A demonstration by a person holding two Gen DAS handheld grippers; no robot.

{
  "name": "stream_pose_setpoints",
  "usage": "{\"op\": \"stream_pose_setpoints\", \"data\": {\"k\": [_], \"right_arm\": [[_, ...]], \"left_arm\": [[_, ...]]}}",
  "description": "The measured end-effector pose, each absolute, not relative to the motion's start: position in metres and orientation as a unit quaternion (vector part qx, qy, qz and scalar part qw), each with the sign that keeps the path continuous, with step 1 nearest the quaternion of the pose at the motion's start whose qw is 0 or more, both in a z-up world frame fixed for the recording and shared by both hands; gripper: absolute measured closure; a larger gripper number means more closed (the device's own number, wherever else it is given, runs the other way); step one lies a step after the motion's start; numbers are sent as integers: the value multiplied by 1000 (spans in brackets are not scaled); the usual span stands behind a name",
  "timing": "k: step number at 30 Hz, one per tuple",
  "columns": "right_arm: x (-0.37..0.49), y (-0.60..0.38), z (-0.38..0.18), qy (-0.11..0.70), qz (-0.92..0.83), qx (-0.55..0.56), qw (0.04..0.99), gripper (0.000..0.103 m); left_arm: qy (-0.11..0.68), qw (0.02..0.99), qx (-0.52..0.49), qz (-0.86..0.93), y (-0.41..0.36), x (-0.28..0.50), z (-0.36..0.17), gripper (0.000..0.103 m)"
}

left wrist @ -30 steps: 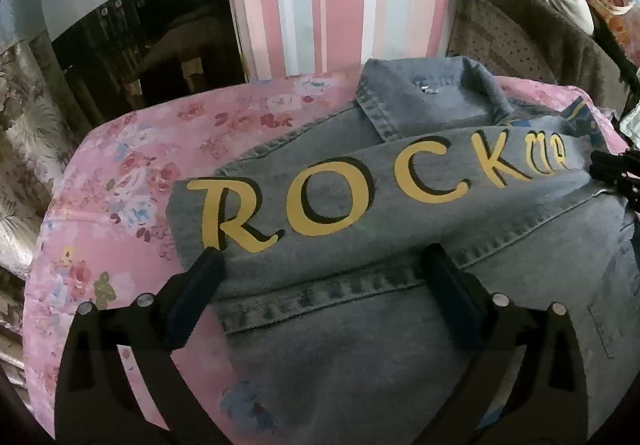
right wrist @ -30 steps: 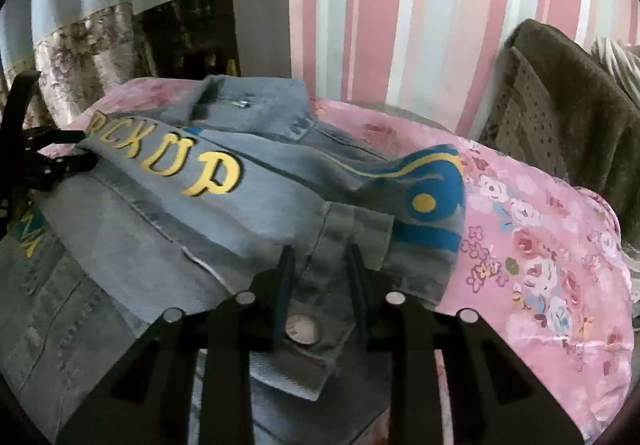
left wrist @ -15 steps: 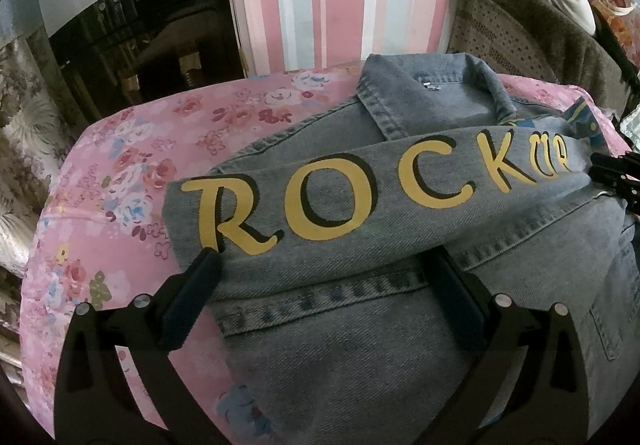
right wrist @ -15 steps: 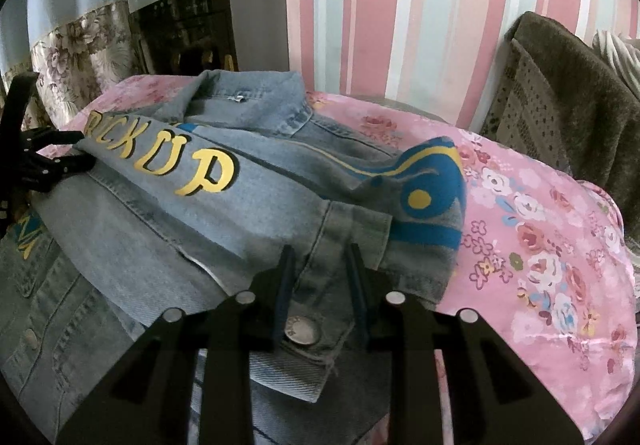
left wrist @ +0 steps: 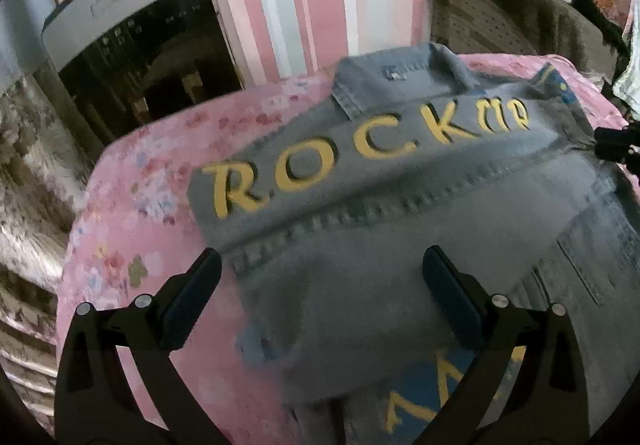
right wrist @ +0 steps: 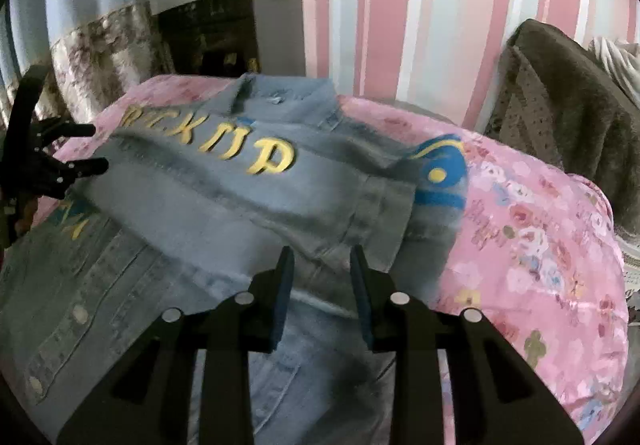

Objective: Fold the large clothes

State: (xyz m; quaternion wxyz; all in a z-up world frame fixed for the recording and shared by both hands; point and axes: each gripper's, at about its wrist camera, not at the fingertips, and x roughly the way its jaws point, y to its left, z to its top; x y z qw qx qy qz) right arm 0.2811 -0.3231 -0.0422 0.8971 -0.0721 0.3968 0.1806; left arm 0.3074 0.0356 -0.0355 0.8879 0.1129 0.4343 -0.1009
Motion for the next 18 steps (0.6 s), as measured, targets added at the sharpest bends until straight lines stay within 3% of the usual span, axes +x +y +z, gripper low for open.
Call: {"op": "stream_pose_setpoints", "data": {"k": [16, 18], "right_arm": [[274, -320, -60, 404, 174, -89, 894, 73], [275, -324, -56, 403, 178, -75, 895, 66]], "left_arm": [[468, 872, 88, -115, 40, 312, -58, 3], [462, 875, 92, -112, 39, 308, -53, 3]]}}
